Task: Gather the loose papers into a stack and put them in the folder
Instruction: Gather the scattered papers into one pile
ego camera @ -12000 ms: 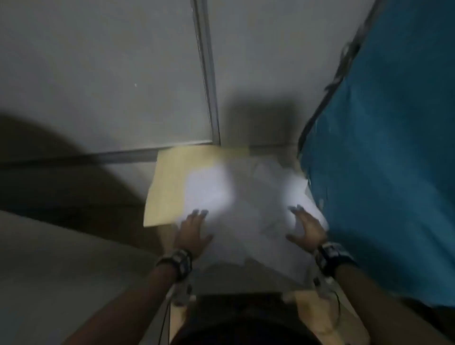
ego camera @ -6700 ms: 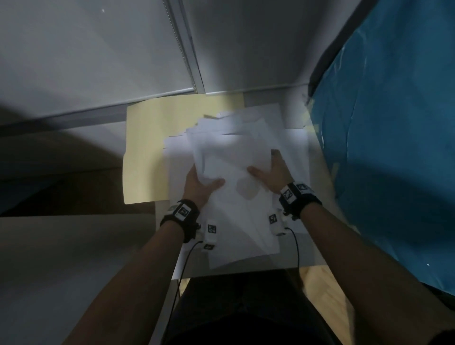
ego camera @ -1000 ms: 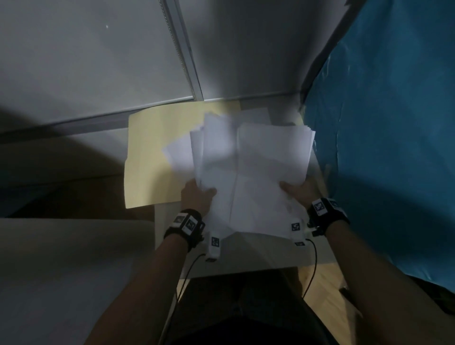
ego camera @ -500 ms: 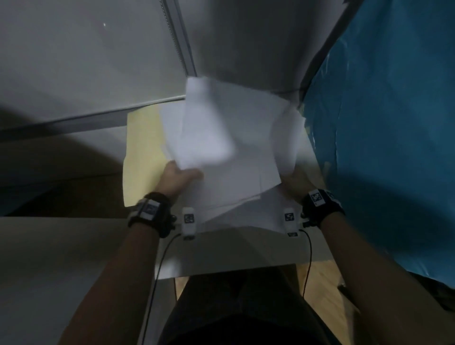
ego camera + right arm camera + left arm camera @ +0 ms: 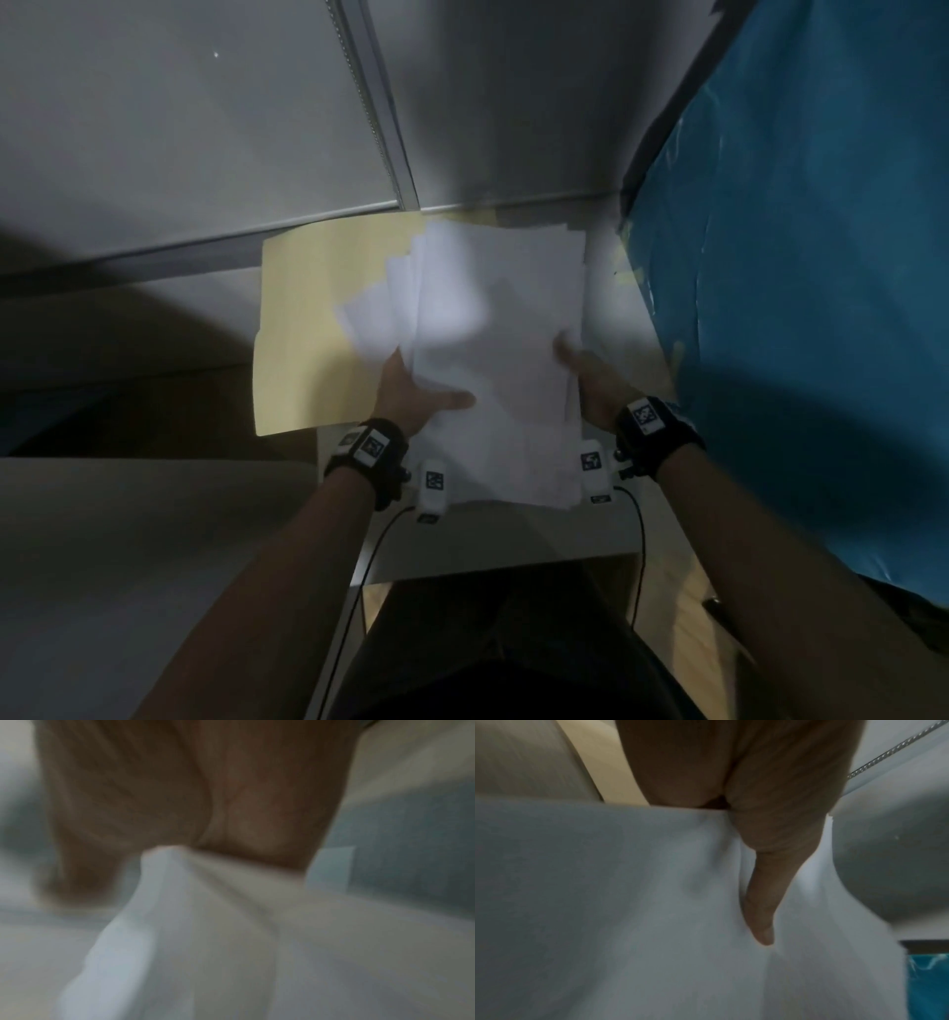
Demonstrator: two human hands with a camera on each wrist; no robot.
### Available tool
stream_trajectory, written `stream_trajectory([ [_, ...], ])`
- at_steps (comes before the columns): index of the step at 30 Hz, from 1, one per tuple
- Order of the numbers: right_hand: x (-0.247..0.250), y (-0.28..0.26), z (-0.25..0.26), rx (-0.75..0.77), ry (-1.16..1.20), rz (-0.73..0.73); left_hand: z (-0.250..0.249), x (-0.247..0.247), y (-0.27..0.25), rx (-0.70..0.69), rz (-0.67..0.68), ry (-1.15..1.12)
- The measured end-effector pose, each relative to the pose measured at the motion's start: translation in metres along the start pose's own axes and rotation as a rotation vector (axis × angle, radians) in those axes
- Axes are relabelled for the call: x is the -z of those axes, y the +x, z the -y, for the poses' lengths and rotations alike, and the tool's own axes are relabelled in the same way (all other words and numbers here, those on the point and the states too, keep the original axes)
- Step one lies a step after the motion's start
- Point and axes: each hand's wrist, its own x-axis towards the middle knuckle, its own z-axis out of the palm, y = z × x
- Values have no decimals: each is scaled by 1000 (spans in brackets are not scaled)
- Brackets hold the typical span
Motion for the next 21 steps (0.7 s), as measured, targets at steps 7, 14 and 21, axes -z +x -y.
stream_trajectory([
  [7,-20,-8,22,453,-216,-172,-49,-8,-24,-120,-265,-290],
  [14,-24,-10,27,441,-423,-101,-45,6,-30,-113,-162,7],
  [21,21,25,-13,170,-750,-137,-1,25,-17,-71,-405,-217],
])
